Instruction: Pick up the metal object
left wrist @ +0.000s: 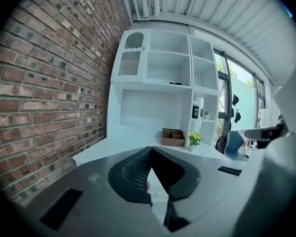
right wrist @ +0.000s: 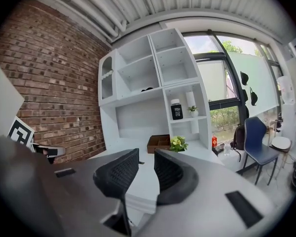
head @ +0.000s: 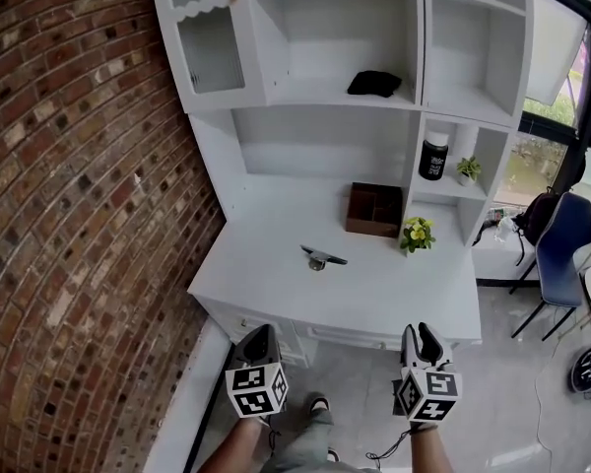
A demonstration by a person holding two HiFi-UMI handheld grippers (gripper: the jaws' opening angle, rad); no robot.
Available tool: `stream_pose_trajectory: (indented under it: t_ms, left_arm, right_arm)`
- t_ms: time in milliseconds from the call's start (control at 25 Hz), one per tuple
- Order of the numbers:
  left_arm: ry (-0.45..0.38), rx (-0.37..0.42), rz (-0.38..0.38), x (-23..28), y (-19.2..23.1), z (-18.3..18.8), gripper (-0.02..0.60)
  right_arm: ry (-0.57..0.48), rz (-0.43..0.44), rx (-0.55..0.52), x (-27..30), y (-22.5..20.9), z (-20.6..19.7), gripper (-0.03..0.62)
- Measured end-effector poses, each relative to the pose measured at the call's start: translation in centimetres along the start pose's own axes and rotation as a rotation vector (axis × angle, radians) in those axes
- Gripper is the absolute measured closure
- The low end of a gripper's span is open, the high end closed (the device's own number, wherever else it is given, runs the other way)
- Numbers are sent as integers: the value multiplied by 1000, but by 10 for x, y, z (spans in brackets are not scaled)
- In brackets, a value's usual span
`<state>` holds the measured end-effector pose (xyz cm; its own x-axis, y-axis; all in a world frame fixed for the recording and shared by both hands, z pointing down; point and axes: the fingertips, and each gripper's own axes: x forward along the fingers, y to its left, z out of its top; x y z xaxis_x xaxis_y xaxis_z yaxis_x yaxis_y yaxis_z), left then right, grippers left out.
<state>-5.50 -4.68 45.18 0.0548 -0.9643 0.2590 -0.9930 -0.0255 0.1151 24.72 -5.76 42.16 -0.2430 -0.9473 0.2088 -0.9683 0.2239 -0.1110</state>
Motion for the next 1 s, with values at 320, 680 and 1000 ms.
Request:
stream_pose_trajectory:
  t_ms: [320, 680, 1000]
  left_arm:
    - [-3, -19, -37, 61, -3, 6, 569]
    - [-5, -29, -57, 150, 15, 40, 569]
    - [-10, -17, -78, 234, 34, 73, 569]
  right_arm:
    - [17, -13, -17, 48, -10, 1, 496]
    - [26, -22, -38, 135, -10, 33, 496]
    - [16, -25, -53, 227, -6, 62, 496]
